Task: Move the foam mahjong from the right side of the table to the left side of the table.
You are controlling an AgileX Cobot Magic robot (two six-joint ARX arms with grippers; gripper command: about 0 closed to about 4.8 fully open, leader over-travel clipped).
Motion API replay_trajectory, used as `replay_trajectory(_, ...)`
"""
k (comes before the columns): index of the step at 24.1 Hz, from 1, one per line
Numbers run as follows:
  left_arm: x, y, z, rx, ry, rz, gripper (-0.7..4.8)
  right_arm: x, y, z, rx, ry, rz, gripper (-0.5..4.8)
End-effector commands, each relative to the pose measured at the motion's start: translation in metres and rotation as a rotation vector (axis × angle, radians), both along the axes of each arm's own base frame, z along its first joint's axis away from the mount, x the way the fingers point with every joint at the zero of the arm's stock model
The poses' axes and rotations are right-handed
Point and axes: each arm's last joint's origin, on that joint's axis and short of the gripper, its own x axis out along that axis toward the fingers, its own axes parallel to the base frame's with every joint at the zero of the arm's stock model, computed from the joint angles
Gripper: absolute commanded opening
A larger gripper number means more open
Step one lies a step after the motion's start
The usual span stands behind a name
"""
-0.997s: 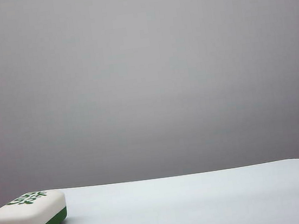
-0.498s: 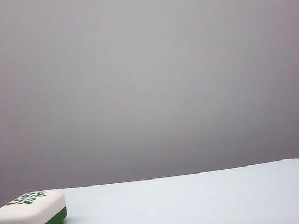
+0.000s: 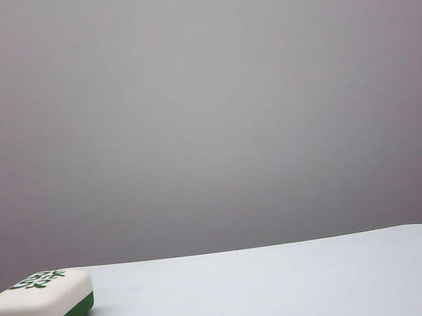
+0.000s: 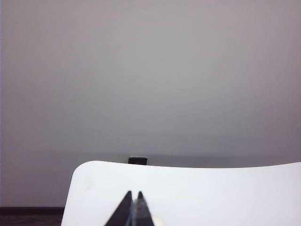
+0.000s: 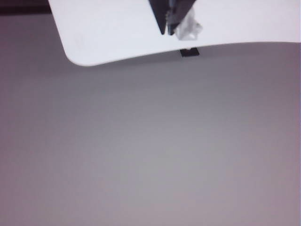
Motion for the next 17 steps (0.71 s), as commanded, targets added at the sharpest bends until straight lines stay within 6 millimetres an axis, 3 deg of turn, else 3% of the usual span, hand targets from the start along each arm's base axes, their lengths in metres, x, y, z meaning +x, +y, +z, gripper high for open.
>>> replay_trajectory(1,0.001,0.000,-0.012,-0.011,-0.039,0.012,-0.05,0.000,0.000,-0.019,0.048,0.000,-0.007,-0.05)
replay_trajectory(9,0.007,0.003,-0.028,0.062,-0.051,0.139,-0.05,0.008,-0.002,-0.054,-0.029,0.108,-0.089,-0.05)
replay_trajectory(12,0.013,0.003,-0.045,0.080,-0.019,0.153,-0.05,0.010,-0.002,-0.068,-0.037,0.166,-0.097,-0.05)
replay_trajectory(17,0.019,0.002,-0.068,0.086,0.012,0.171,-0.05,0.009,-0.003,-0.071,-0.069,0.197,-0.139,-0.05)
